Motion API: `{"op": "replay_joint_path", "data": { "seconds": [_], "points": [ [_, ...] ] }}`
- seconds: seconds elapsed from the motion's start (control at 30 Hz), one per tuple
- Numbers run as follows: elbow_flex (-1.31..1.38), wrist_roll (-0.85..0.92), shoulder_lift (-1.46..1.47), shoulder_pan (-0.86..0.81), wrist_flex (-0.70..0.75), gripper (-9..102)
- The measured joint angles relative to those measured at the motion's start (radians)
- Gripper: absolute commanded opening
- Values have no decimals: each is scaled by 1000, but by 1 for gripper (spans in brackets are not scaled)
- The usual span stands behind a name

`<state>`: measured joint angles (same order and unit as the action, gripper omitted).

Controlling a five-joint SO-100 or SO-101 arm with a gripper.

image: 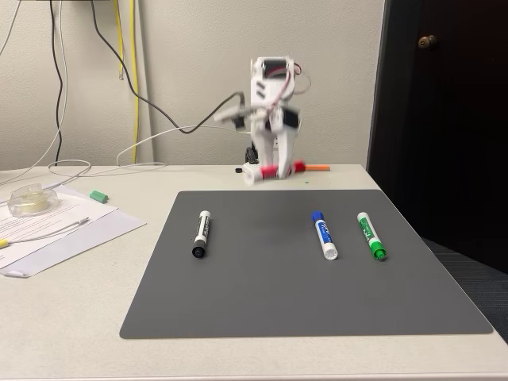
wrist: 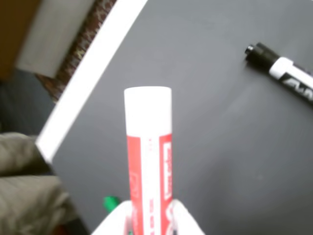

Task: Pick up the red marker.

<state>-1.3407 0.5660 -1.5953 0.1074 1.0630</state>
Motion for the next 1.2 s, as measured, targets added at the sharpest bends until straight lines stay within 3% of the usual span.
{"op": "replay_joint_path", "data": {
  "seconds": [0.37,0.53,0.87,1.2],
  "points": [
    [-15,-417,-302,3,51,0],
    [-262,-529,-532,-11,-75,0],
    [-730,-546,-879,-74,-298,0],
    [-749,-534,-922,-86,-305,0]
  ]
}}
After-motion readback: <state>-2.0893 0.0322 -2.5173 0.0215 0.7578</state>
